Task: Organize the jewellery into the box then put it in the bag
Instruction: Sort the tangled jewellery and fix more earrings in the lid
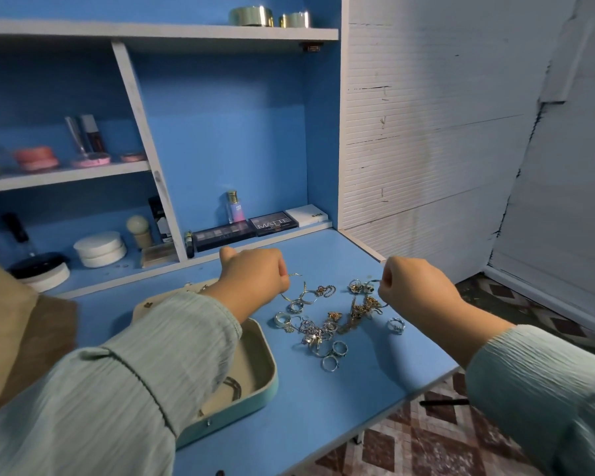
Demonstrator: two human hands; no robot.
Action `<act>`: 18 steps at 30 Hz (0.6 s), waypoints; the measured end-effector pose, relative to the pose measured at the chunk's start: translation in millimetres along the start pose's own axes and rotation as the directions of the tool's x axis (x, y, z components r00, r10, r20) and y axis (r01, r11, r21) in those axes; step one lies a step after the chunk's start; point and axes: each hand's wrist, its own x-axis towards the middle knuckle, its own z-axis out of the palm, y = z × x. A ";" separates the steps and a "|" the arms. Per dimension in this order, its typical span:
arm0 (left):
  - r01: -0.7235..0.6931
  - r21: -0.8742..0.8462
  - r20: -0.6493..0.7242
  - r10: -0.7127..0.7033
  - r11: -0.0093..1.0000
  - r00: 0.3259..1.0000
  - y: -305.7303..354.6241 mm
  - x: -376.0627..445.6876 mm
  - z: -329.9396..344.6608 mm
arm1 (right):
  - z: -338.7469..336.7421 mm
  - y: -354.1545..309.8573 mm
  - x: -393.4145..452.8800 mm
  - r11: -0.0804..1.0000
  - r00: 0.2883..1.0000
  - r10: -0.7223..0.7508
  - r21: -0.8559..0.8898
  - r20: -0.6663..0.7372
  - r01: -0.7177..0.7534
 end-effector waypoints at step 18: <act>0.205 -0.567 0.206 -0.104 0.798 0.973 -8.9 -37.0 -13.2 | 6.2 -79.3 -18.9 0.915 0.982 -0.183 0.358 -0.044 0.187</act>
